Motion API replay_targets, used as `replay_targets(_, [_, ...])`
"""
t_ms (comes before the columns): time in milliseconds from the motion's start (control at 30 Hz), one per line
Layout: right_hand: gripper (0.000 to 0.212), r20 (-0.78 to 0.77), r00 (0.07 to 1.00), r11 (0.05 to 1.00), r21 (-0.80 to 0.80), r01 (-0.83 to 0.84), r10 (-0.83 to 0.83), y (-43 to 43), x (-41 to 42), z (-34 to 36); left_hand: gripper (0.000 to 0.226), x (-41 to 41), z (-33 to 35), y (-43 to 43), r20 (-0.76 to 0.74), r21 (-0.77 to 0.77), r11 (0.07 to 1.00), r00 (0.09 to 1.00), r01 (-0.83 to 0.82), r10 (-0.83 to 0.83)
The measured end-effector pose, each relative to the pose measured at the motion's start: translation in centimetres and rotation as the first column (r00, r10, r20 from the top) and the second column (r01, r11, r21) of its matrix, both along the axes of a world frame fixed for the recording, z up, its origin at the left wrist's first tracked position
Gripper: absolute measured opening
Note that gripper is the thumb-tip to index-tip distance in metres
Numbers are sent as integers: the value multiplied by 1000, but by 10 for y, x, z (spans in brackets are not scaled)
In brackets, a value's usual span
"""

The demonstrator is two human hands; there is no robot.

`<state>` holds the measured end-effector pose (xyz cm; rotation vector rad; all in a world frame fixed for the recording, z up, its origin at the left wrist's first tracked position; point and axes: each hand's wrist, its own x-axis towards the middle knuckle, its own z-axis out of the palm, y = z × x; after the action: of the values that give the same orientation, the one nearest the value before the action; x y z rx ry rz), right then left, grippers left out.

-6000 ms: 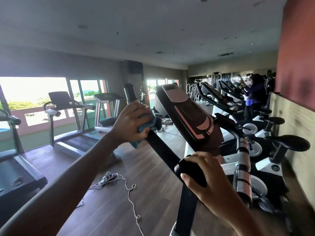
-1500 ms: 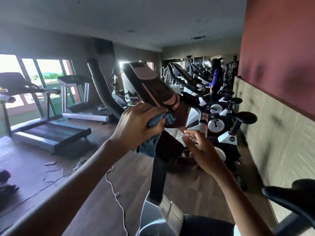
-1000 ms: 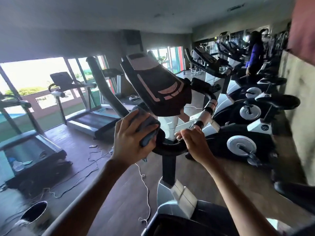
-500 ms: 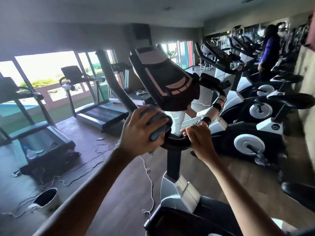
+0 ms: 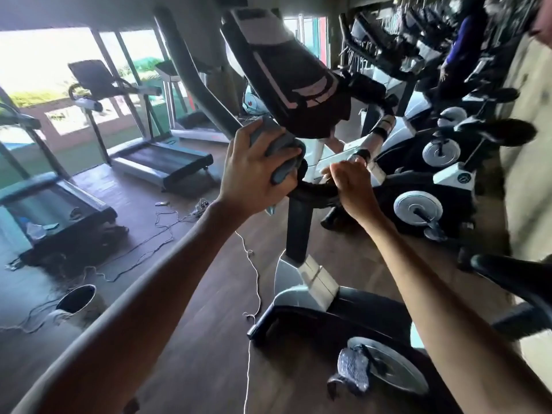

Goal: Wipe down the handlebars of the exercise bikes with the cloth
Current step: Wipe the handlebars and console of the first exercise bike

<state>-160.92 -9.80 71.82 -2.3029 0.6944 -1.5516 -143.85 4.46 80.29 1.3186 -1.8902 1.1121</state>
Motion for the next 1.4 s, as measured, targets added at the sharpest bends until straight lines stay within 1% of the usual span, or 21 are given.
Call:
replay_targets(67, [47, 17, 1000, 1000, 24, 0, -1, 0, 2, 1, 28, 2, -3, -1, -27, 23, 1000, 1000, -15, 15])
replay_targets(133, [46, 38, 999, 998, 59, -4, 1, -2, 4, 0, 28, 5, -2, -2, -22, 52, 999, 1000, -15, 16])
replay_targets(233, [45, 109, 993, 991, 122, -50, 36, -2, 5, -1, 32, 10, 10, 0, -8, 91, 996, 1000, -15, 16])
replay_targets(367, [47, 151, 987, 983, 168, -73, 48, 2, 4, -2, 32, 11, 14, 2, -43, 66, 997, 999, -28, 30])
replay_targets(467, [46, 148, 989, 989, 136, -51, 30, 2, 5, -4, 29, 1, -4, 6, 6, 77, 997, 1000, -3, 3])
replay_targets(533, [47, 155, 988, 990, 136, -45, 23, 1, 5, -3, 30, 7, 4, 5, 20, 96, 995, 1000, 4, -6])
replay_targets(600, [47, 177, 983, 989, 130, -67, 43, 1, 5, -3, 31, 19, 23, -1, -49, 64, 998, 999, -15, 18])
replay_targets(667, [45, 178, 982, 991, 103, -82, 63, 1, 4, -4, 30, 20, 24, -1, -105, 36, 999, 994, -22, 25])
replay_targets(733, [44, 159, 985, 994, 76, -75, 63, 0, 2, -5, 28, 8, 5, 3, -48, 40, 999, 999, 4, -3])
replay_targets(800, [44, 154, 987, 996, 59, -62, 52, 0, 0, -5, 28, 3, -2, 7, 15, 85, 996, 999, 39, -40])
replay_targets(833, [44, 148, 988, 997, 46, -57, 49, 0, 0, -5, 30, 7, 3, 5, 11, 104, 994, 999, 39, -41])
replay_targets(933, [42, 135, 988, 997, 19, -76, 73, -3, -1, -6, 31, 18, 19, -2, -80, 48, 999, 997, 7, -3])
replay_targets(967, [42, 140, 986, 995, 27, -93, 88, -4, -2, -7, 30, 15, 13, -2, -85, 44, 999, 996, 8, -4])
replay_targets(1033, [42, 128, 986, 994, 18, -111, 108, -7, -3, -8, 27, 4, -3, 3, -26, 43, 998, 998, 52, -51])
replay_targets(1100, [41, 117, 985, 991, -1, -131, 130, -10, -4, -9, 28, 8, 1, 2, 19, 101, 992, 996, 82, -84])
replay_targets(1133, [40, 125, 982, 990, -10, -143, 144, -10, -6, -9, 30, 14, 9, -1, 14, 114, 991, 997, 72, -74])
replay_targets(1233, [42, 128, 977, 985, -11, -171, 171, -10, -10, -6, 30, 23, 20, -8, -66, 101, 995, 998, 24, -17])
replay_targets(1333, [46, 69, 988, 990, -41, -138, 140, -14, -14, -4, 30, 20, 6, -5, -6, 143, 988, 998, 63, -63])
replay_targets(1367, [46, 65, 989, 989, -64, -130, 134, -17, -16, -4, 31, 24, 11, -5, 15, 171, 984, 998, 59, -63])
replay_targets(1400, [46, 59, 989, 988, -87, -130, 136, -18, -16, -3, 31, 31, 20, -7, 4, 183, 982, 999, 52, -53])
